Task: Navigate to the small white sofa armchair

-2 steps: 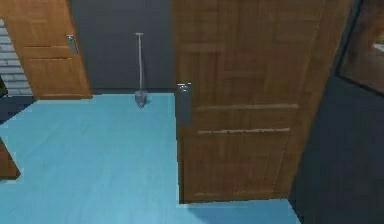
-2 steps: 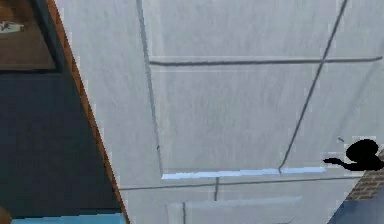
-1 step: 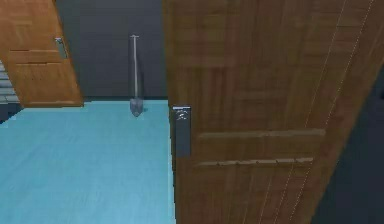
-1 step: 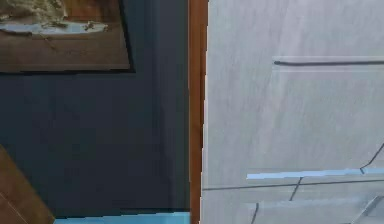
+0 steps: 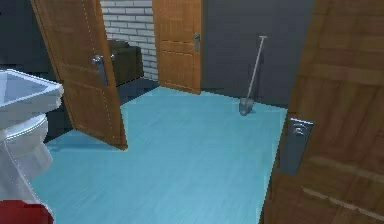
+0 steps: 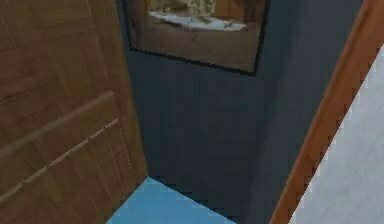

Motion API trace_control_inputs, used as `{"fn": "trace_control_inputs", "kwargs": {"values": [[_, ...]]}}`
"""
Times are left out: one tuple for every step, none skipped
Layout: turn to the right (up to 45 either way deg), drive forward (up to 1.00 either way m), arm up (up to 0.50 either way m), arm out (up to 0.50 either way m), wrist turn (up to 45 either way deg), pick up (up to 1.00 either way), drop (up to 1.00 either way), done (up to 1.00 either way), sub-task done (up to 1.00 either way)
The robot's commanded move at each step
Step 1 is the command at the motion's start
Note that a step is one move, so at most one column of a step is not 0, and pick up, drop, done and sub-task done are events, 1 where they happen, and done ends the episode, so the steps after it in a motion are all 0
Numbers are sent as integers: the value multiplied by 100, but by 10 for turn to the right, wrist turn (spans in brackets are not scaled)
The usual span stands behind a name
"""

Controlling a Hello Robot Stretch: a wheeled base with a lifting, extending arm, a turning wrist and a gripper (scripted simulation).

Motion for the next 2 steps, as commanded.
{"fn": "trace_control_inputs", "kwargs": {"values": [[0,55,0,0,0,0,0,0,0],[-90,0,0,0,0,0,0,0,0]]}}
